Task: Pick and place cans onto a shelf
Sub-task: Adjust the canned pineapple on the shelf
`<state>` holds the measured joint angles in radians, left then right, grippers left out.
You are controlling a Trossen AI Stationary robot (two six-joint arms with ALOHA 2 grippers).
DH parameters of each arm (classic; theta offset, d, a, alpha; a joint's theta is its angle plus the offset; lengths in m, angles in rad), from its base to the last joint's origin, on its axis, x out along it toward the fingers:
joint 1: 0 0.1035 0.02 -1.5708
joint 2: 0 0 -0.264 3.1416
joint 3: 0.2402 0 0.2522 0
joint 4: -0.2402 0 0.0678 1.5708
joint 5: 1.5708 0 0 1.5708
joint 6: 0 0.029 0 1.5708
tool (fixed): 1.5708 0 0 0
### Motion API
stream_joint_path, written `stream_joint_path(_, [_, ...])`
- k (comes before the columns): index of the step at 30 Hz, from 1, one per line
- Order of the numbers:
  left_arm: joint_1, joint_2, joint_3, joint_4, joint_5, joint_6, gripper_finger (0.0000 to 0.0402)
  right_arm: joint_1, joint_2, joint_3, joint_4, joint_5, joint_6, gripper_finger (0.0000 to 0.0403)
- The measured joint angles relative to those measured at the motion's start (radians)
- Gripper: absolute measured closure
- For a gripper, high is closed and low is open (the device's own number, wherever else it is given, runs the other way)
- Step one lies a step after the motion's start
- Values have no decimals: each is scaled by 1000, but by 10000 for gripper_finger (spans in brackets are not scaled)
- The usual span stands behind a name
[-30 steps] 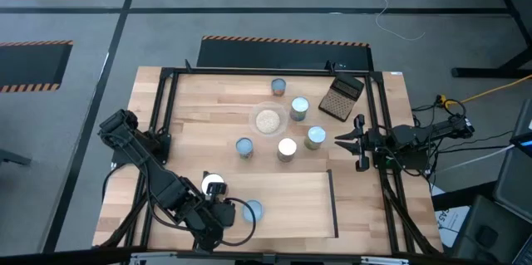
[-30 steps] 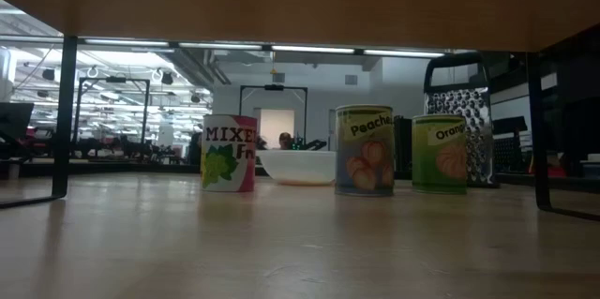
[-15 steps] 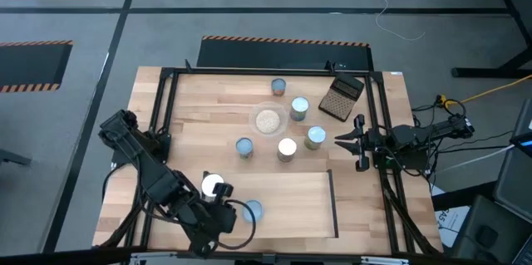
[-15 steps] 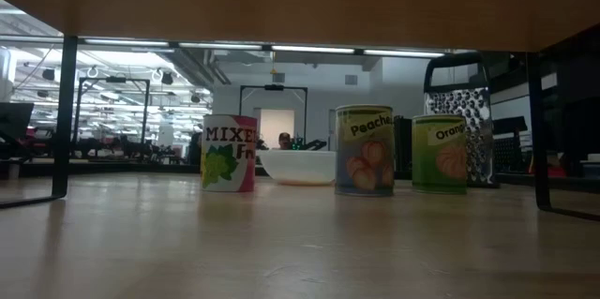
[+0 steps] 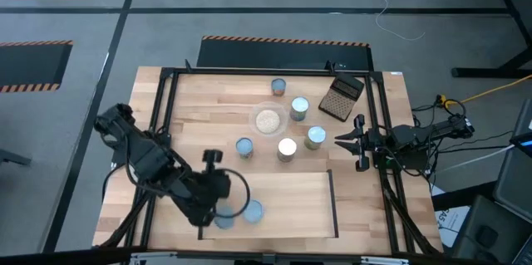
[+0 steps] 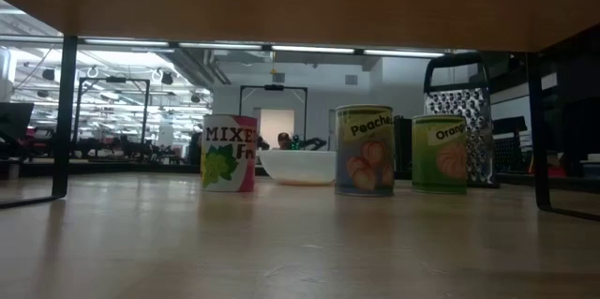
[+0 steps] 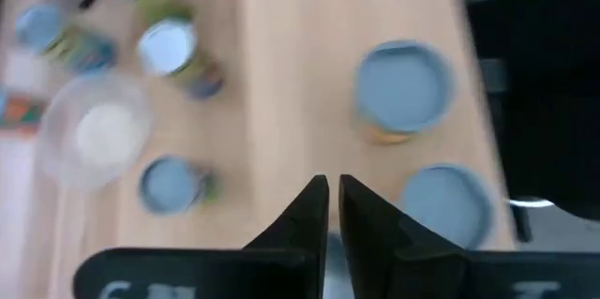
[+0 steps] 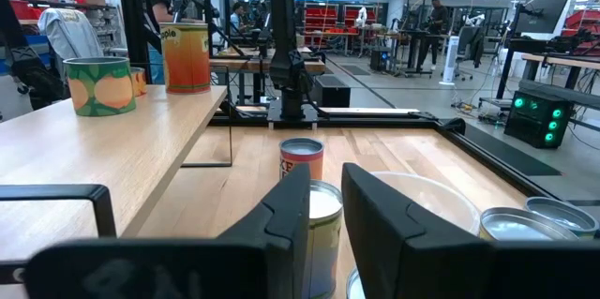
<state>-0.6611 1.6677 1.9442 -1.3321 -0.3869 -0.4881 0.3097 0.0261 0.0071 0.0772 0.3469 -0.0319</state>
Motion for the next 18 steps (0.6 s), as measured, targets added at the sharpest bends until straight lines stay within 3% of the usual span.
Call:
stream_joint_path(5, [31,-2,0,-120,-58,-175,376,0,0,0,0,0,0,331])
stream_joint_path(11, [97,-2,0,-240,114,-372,330,0,0,0,0,0,0,331])
stream_joint_path(18, [118,-2,0,-239,220,-403,291,0,0,0,0,0,0,331])
